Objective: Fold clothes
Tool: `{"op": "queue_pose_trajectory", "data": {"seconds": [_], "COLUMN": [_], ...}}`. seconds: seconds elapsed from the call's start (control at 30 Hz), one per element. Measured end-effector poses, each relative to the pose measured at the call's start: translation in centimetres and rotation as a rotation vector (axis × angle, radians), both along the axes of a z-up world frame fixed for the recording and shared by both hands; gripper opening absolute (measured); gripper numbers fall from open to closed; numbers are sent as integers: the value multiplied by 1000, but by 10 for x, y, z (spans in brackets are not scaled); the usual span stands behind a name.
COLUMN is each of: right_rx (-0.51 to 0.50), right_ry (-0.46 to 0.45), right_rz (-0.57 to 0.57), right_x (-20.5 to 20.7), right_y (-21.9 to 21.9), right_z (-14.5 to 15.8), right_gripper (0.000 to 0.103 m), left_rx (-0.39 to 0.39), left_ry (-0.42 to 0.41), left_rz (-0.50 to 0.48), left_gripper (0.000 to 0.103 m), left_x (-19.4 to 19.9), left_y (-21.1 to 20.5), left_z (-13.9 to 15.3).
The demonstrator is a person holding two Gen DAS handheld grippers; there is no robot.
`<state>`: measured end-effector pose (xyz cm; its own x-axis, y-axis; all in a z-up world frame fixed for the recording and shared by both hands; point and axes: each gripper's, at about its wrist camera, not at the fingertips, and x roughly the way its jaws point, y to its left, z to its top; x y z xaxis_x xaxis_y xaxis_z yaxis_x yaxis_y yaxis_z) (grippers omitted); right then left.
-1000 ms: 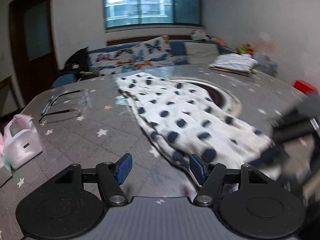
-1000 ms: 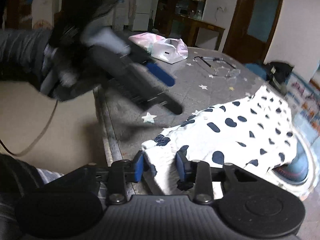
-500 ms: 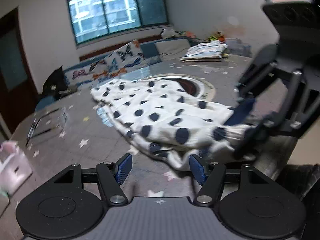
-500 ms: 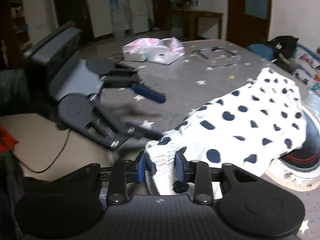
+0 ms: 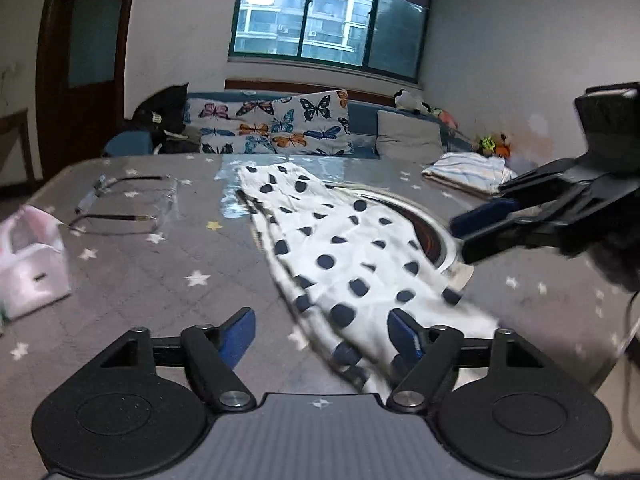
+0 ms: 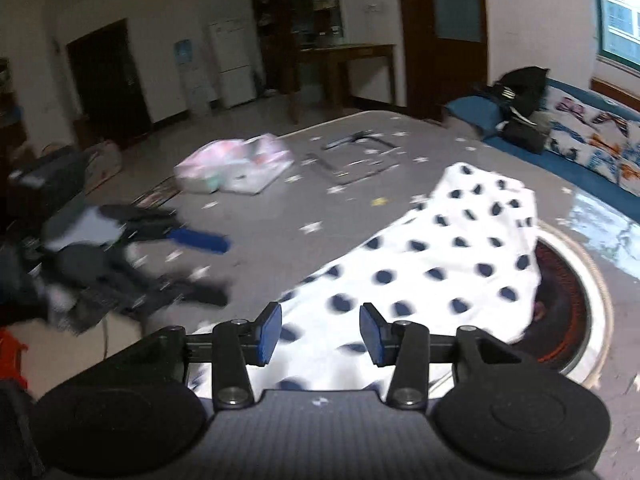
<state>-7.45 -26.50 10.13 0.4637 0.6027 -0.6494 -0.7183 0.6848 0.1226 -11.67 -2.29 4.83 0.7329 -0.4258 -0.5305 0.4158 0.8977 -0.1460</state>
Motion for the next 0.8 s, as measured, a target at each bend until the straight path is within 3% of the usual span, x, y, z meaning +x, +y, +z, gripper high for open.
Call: {"op": "queue_pose_trajectory", "data": {"seconds": [0.2,0.53,0.8], "right_rx": [-38,-32,-8], "right_ry": [-6,53,111], "right_rz": [-141,-312,-383], "right_x": [72,205,278], "right_y": [-8,-20,-8], "right_z": [-10,-46,-76], "right_gripper": [42,40,36], "left_rx": [-53,11,28], "left_ry": [52,79,134], "left_rz": [-10,-1,8], "left_gripper": [79,79,79], "left_x": [17,20,25], "left_y": [-29,-55,-57], "left_z": [-2,-15,-25]}}
